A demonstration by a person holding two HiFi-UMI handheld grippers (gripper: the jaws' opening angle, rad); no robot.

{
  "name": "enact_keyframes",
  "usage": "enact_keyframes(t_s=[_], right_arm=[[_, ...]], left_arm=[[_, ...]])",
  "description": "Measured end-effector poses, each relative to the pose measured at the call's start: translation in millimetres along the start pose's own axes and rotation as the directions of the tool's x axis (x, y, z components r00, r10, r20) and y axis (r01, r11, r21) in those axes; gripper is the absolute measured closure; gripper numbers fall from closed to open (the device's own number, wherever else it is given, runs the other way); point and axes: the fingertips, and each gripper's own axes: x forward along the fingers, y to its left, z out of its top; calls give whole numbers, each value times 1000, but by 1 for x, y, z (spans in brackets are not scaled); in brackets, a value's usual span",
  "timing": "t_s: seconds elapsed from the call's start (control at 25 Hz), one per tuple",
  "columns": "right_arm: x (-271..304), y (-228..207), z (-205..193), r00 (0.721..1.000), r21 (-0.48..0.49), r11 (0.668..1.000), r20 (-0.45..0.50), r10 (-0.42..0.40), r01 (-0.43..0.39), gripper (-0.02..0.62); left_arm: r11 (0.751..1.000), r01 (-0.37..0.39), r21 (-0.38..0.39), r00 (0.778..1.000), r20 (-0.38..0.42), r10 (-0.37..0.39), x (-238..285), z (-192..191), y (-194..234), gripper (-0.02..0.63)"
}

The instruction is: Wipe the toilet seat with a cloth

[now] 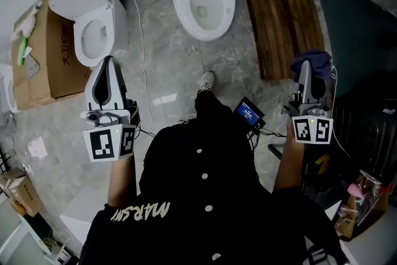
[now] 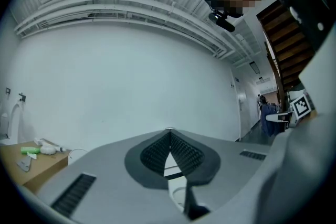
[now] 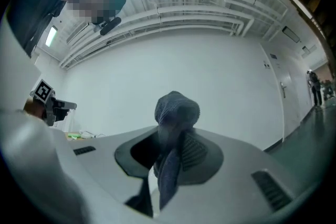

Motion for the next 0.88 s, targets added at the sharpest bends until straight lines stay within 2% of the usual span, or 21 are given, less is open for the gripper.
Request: enact_keyframes(t_s=[0.2,0.32,0.48,0.68,0.88], right_arm=[[49,-34,2,999,24,999,27,43,-44,508],[70,-51,-1,998,24,998,24,61,-61,508],[95,-70,-6,998,27,997,16,68,-68,508],[115,-81,-14,996,-8,997,-22,81,-81,508],[138,-90,-15,995,-66,993,-40,97,-99,508]], left_arm=[[999,42,31,999,32,-43,47,12,-28,597],[999,4,52,1000,5,-4,65,9,-29,597],[998,-38,44,999,-8,38,85,9,-28,597],[998,0,68,1000,-9,0,104,10,-46,597],[998,9,59,999,-31,-8,121,0,-42,597]])
